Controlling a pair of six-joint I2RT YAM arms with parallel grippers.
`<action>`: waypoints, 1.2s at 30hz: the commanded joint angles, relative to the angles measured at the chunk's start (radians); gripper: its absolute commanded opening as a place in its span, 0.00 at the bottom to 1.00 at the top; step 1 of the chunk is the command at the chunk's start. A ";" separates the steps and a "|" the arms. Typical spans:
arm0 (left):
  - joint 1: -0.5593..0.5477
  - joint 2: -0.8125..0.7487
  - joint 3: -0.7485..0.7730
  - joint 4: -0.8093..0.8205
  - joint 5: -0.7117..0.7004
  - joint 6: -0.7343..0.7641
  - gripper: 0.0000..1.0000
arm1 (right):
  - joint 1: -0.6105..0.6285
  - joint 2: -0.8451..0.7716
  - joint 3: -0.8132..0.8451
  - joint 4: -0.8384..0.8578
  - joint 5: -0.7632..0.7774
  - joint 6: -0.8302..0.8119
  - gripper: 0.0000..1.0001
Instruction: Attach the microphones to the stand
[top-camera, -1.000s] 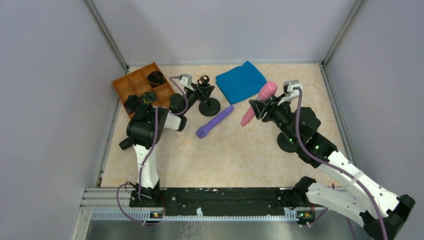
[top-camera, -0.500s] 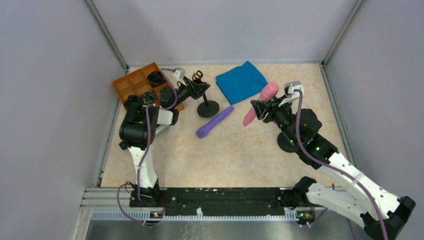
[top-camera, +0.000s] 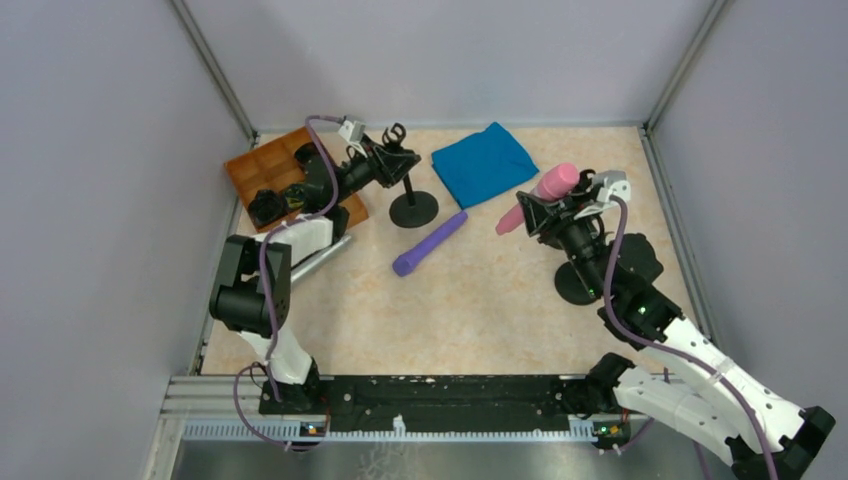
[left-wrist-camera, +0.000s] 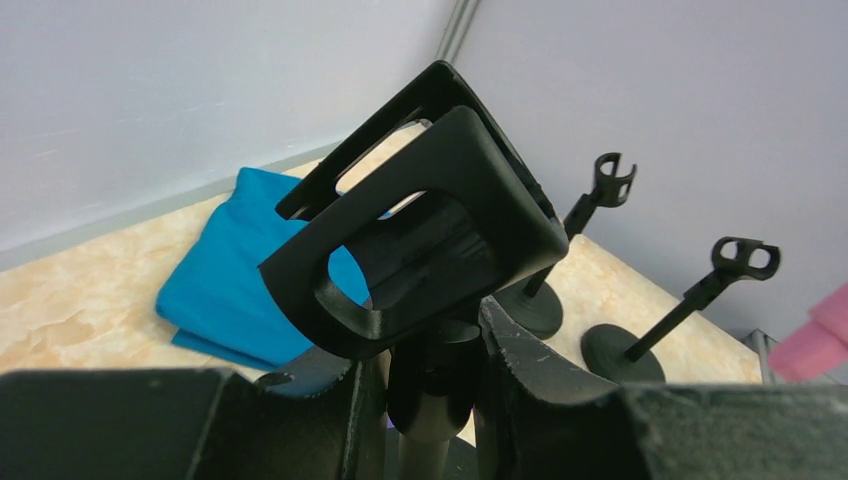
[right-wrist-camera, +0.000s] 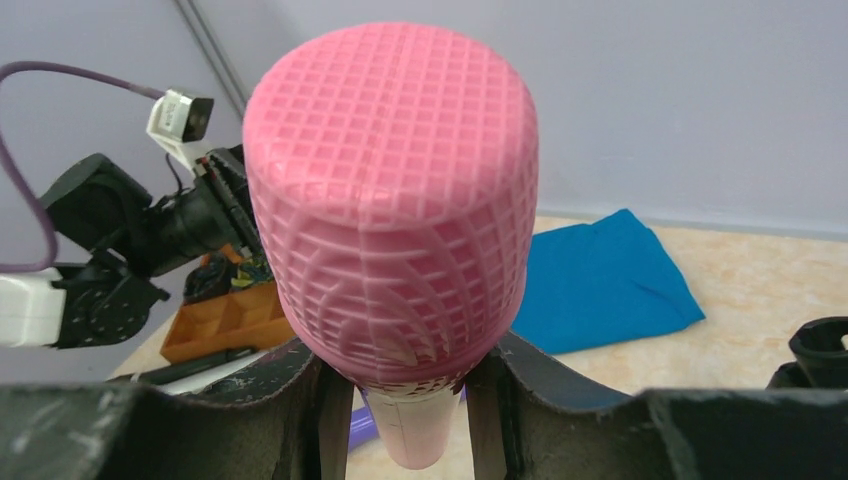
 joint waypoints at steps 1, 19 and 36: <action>-0.069 -0.145 -0.010 -0.084 -0.059 0.027 0.00 | -0.004 -0.022 0.013 0.094 0.056 -0.084 0.00; -0.353 -0.280 -0.138 -0.227 -0.177 0.060 0.00 | -0.005 -0.040 -0.042 0.320 -0.052 -0.215 0.00; -0.393 -0.114 -0.313 0.148 -0.060 0.046 0.00 | -0.004 0.050 -0.074 0.497 -0.305 -0.219 0.00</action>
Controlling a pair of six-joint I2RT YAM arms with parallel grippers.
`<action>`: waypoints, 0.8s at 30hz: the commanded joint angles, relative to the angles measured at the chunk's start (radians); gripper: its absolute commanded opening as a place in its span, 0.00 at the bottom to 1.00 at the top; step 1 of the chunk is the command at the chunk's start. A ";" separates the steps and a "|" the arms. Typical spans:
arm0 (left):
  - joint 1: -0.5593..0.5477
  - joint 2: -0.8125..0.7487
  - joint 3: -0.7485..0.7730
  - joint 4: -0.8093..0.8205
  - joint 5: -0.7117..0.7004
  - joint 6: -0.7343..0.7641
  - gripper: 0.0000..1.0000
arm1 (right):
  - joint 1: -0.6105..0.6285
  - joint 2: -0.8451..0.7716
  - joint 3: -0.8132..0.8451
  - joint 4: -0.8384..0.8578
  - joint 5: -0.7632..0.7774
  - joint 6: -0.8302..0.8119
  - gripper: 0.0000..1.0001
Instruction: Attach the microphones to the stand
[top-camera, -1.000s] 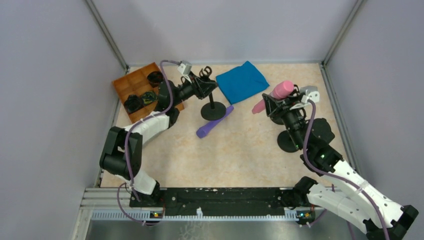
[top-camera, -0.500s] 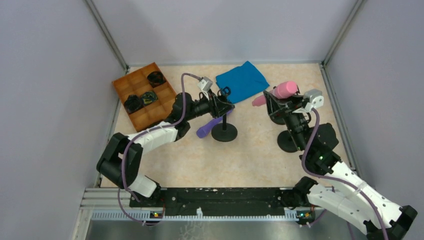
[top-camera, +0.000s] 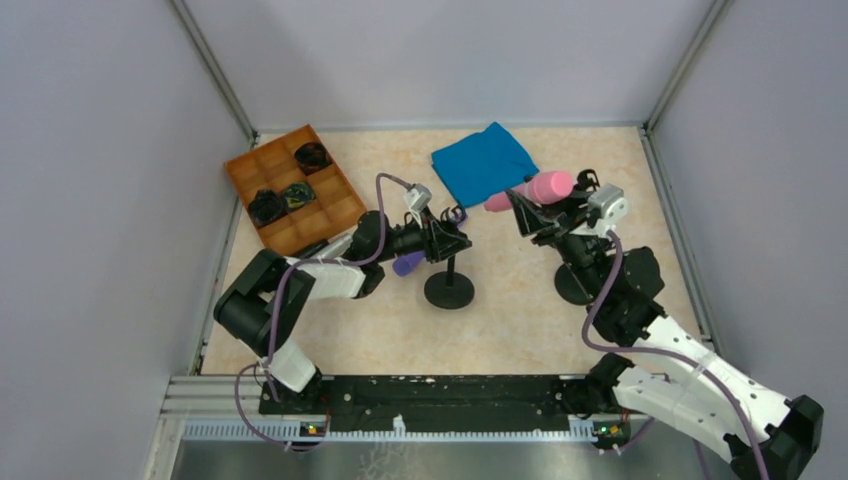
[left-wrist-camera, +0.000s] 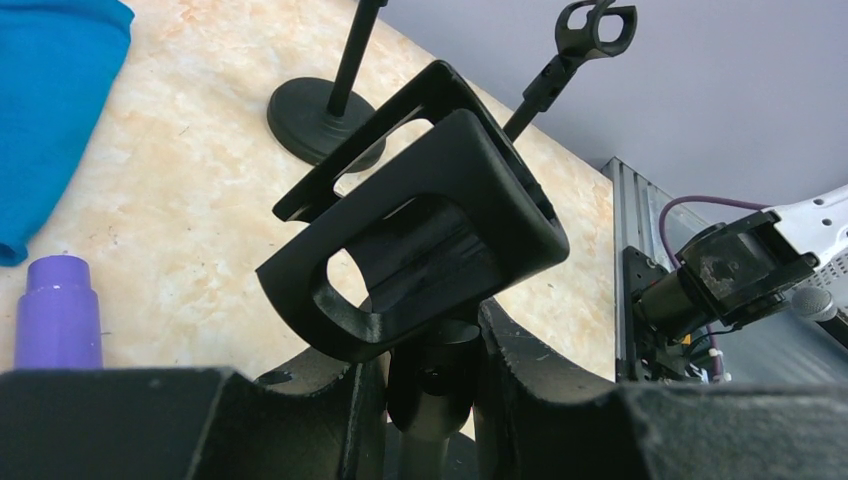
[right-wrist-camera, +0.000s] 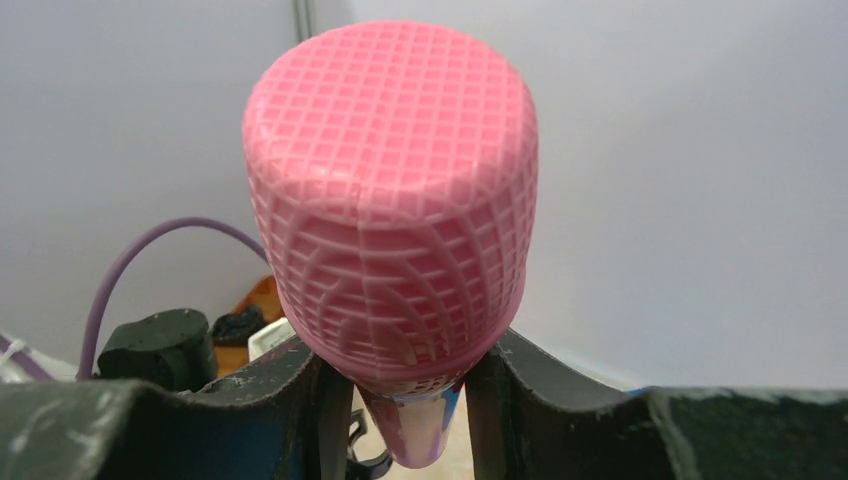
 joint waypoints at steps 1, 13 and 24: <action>-0.014 -0.005 0.007 0.166 -0.003 -0.002 0.00 | -0.004 0.044 0.046 0.057 -0.122 0.012 0.00; -0.038 -0.025 0.010 0.067 -0.069 0.062 0.00 | -0.005 0.159 0.070 0.158 -0.163 0.100 0.00; -0.043 -0.002 0.008 0.112 -0.035 0.047 0.00 | -0.004 0.195 0.044 0.174 -0.143 0.103 0.00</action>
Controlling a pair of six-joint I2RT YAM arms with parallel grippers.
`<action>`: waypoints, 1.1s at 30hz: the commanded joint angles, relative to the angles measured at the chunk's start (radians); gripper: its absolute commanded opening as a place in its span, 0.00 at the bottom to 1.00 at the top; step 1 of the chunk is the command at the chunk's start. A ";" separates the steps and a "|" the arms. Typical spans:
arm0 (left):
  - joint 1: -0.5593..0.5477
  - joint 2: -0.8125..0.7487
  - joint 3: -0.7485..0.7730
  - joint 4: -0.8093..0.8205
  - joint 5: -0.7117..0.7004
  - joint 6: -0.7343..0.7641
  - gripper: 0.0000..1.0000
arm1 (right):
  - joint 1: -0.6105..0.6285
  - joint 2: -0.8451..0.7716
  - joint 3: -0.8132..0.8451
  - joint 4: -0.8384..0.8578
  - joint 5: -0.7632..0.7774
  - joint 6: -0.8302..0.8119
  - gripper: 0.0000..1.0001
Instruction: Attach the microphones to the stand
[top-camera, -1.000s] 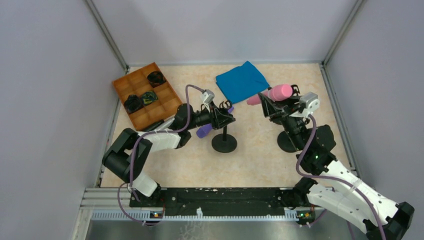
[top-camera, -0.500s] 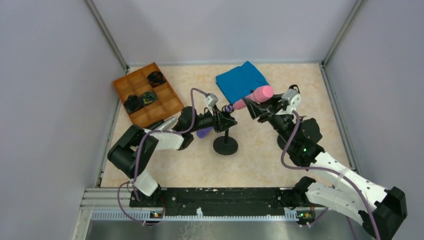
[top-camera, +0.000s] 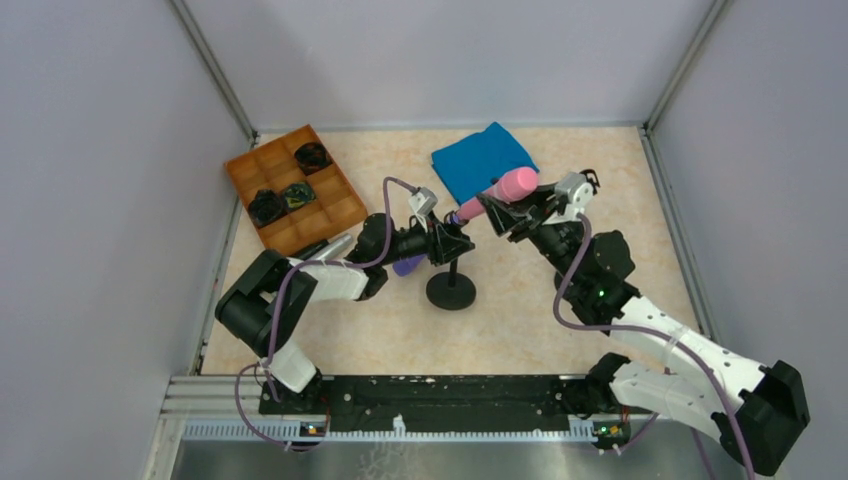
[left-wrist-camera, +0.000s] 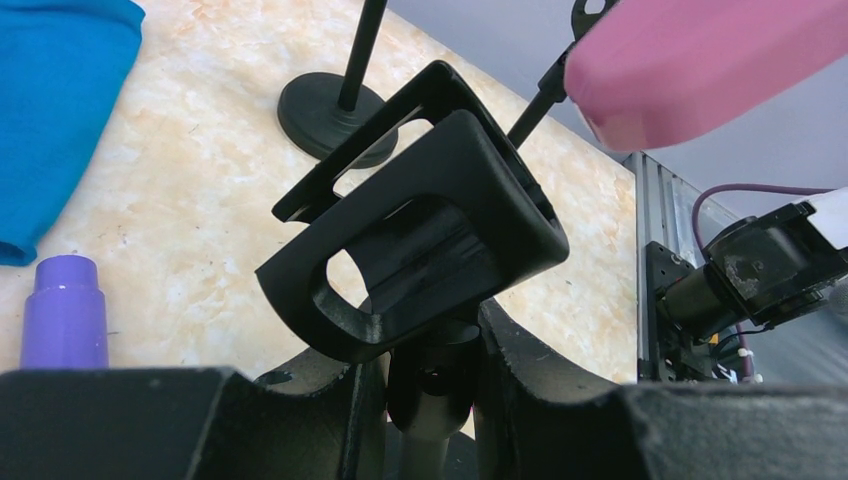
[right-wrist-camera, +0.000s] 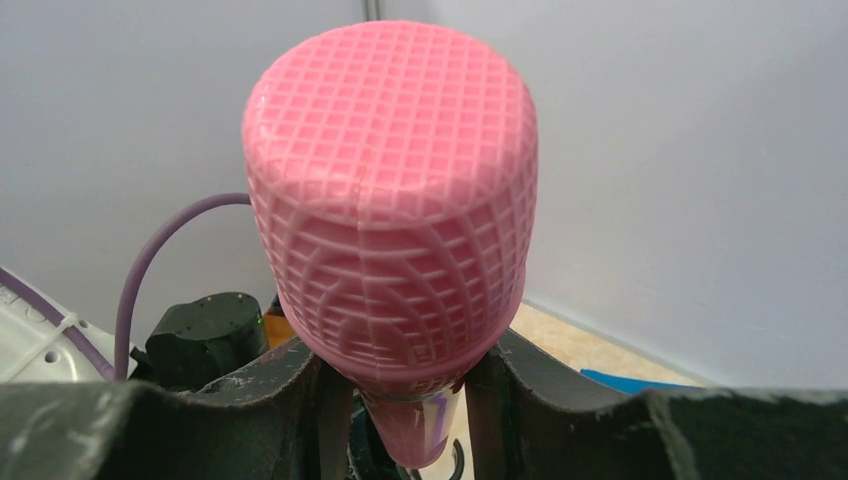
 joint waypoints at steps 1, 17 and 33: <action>-0.008 -0.010 0.010 0.129 0.025 -0.012 0.00 | -0.004 0.017 0.025 0.088 0.009 0.006 0.00; -0.014 0.011 0.008 0.141 0.056 -0.016 0.00 | -0.005 0.070 -0.011 0.072 0.011 -0.002 0.00; -0.020 0.023 0.014 0.150 0.067 -0.016 0.00 | -0.002 0.128 -0.068 0.099 -0.010 -0.007 0.00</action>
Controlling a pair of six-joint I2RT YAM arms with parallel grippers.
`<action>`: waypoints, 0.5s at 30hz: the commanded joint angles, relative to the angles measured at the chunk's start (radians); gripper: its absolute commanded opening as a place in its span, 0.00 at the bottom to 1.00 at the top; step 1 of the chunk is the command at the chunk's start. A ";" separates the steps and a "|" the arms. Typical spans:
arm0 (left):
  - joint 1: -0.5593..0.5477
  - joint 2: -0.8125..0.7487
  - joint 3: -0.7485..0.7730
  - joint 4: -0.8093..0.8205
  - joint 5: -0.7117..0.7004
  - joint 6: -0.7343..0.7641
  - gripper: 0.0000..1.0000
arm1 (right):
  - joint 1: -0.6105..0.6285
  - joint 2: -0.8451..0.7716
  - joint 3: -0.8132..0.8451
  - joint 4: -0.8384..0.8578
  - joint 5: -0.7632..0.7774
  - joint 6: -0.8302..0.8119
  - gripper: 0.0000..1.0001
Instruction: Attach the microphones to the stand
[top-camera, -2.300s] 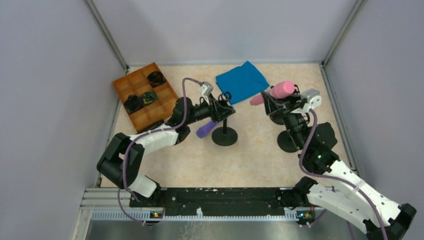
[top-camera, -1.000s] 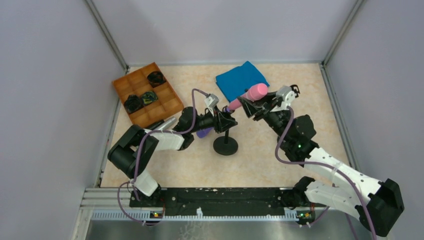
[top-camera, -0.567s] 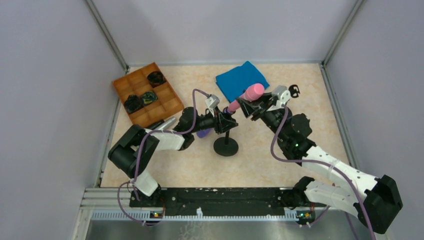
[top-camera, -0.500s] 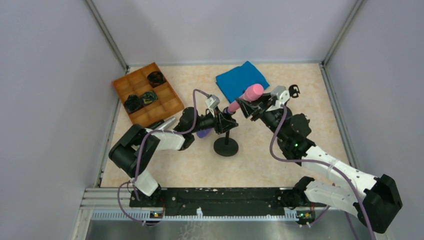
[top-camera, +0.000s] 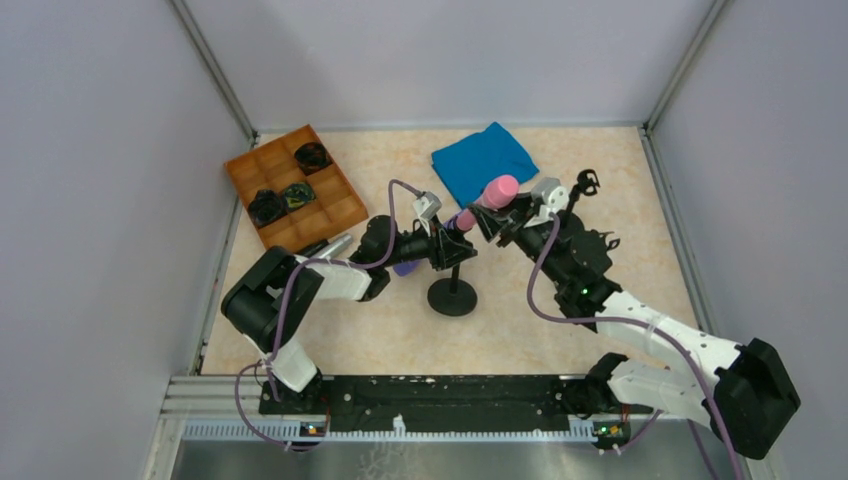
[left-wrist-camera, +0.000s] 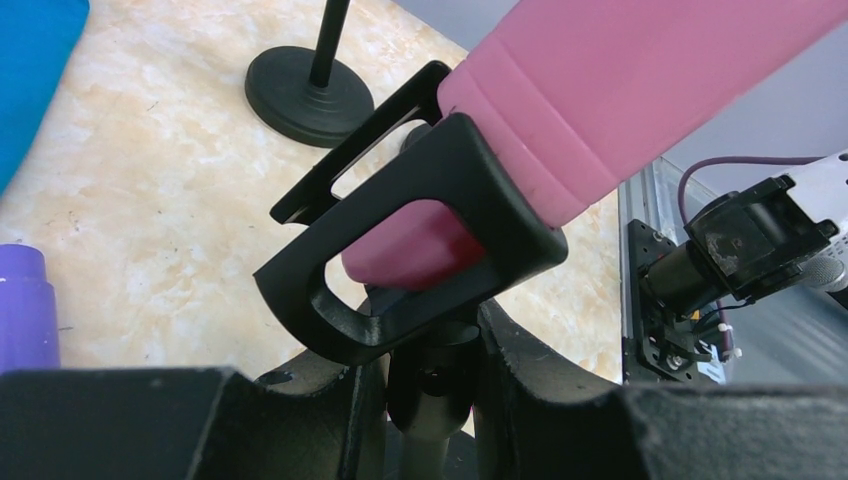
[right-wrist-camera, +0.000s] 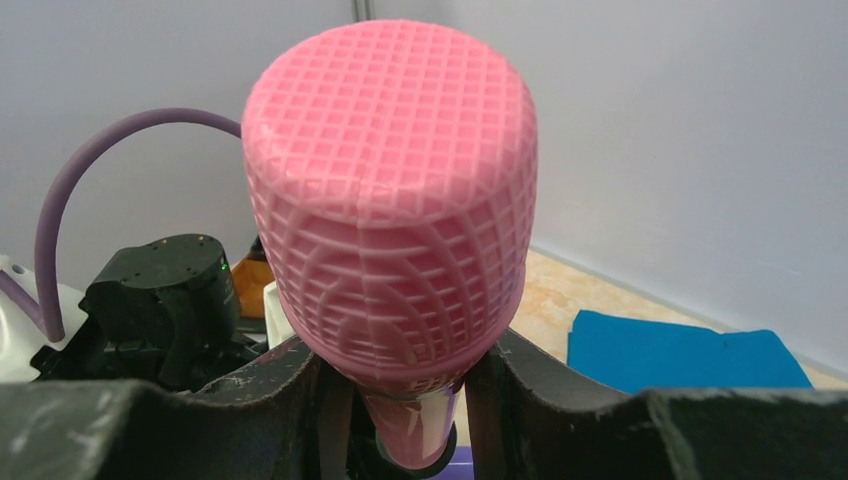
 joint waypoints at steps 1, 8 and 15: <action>-0.010 -0.013 0.017 0.118 0.016 0.003 0.00 | -0.002 0.026 -0.002 0.028 -0.029 -0.004 0.00; -0.018 -0.023 0.019 0.090 0.008 0.029 0.00 | 0.030 0.064 -0.007 -0.010 -0.021 -0.059 0.00; -0.022 -0.021 0.021 0.085 0.017 0.035 0.00 | 0.070 0.087 -0.026 -0.031 0.014 -0.127 0.00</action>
